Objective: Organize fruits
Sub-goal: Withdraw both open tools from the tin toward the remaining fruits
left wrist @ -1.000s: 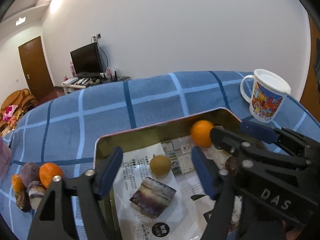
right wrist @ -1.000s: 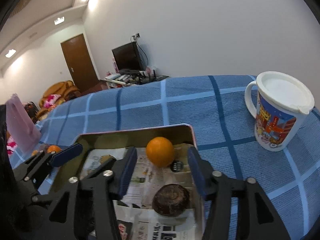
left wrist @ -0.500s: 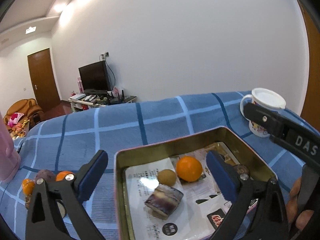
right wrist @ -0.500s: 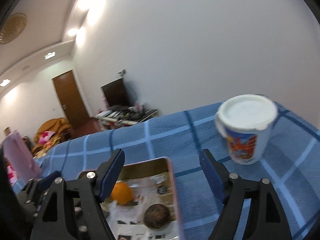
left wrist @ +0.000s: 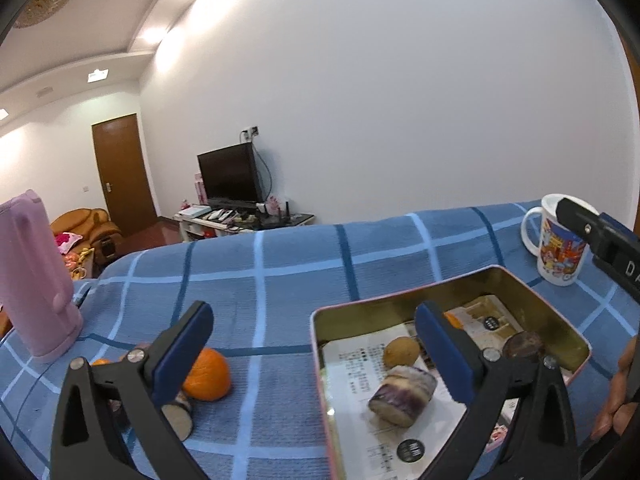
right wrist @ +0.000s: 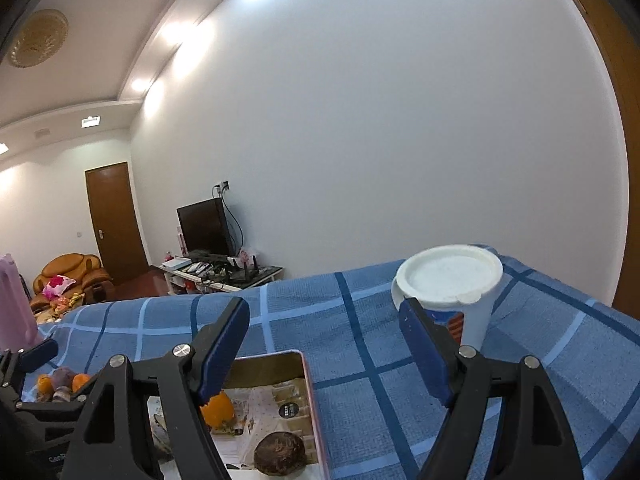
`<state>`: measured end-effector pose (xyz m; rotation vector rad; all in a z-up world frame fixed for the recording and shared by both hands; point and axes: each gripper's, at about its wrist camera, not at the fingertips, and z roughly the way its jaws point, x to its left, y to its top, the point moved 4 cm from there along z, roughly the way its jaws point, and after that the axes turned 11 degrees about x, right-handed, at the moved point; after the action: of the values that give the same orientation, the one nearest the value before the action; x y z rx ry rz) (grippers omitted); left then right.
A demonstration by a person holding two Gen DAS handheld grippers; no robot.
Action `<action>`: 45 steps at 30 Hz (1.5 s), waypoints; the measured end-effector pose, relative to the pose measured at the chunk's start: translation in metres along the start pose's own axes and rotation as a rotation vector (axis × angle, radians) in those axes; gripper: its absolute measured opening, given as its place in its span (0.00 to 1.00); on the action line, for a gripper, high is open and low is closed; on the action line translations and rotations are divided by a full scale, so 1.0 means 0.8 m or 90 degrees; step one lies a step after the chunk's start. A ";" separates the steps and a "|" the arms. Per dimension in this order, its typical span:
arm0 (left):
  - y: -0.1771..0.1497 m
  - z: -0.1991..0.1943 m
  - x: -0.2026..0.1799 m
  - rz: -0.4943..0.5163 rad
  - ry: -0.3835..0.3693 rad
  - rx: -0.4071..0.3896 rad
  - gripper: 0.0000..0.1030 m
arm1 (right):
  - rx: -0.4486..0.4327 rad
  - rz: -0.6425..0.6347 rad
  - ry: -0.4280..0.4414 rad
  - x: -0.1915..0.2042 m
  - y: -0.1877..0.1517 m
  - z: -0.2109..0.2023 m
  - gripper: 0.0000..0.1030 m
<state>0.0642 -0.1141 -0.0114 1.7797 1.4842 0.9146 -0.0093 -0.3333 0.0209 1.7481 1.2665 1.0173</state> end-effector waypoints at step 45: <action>-0.032 -0.020 0.084 -0.061 -0.002 0.025 1.00 | 0.030 -0.030 -0.028 0.097 -0.045 -0.034 0.76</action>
<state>0.0452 -0.0432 -0.0166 1.7213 1.5818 0.8393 -0.0323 -0.2467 0.0135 1.7582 1.3080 0.9238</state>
